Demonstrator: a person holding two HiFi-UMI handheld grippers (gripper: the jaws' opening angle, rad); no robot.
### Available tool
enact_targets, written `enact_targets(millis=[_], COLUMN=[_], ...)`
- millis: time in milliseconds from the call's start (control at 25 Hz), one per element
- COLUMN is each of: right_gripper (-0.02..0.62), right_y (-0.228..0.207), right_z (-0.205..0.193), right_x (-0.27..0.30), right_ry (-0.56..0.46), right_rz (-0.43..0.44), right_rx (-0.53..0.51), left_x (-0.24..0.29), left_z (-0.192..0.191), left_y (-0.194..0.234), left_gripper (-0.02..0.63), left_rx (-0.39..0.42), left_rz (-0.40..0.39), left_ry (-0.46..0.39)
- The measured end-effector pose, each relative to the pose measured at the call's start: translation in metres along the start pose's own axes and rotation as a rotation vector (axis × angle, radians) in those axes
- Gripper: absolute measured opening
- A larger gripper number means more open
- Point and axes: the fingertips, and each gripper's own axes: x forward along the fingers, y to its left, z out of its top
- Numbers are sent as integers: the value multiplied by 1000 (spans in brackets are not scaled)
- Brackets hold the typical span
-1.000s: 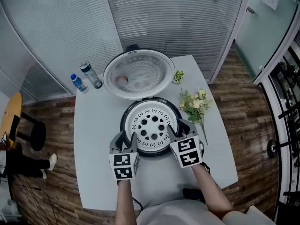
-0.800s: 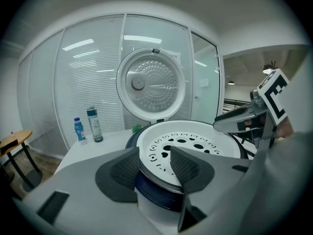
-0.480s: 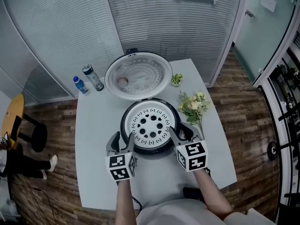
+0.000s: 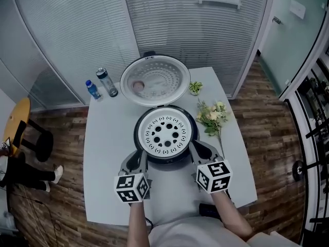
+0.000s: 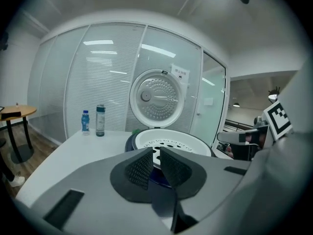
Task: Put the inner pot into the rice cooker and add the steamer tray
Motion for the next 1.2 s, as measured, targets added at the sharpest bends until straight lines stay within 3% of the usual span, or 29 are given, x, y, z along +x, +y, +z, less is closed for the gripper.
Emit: enact_targets(millis=[120, 280, 480, 1200], right_gripper=[18, 17, 17, 17], right_y=[0, -2, -6, -11], right_z=[-3, -8, -7, -12], right_x=[-5, -10, -16, -17], right_ry=[12, 21, 15, 28], right_rz=[-6, -20, -29, -21], right_rx=[-9, -10, -7, 23], left_x=[-9, -9, -14, -16], left_z=[4, -7, -3, -2], left_y=[-7, -11, -8, -13], left_gripper=[21, 11, 9, 9], left_rx=[-33, -32, -15, -36], left_rz=[-17, -24, 13, -16], left_ry=[-53, -11, -29, -37])
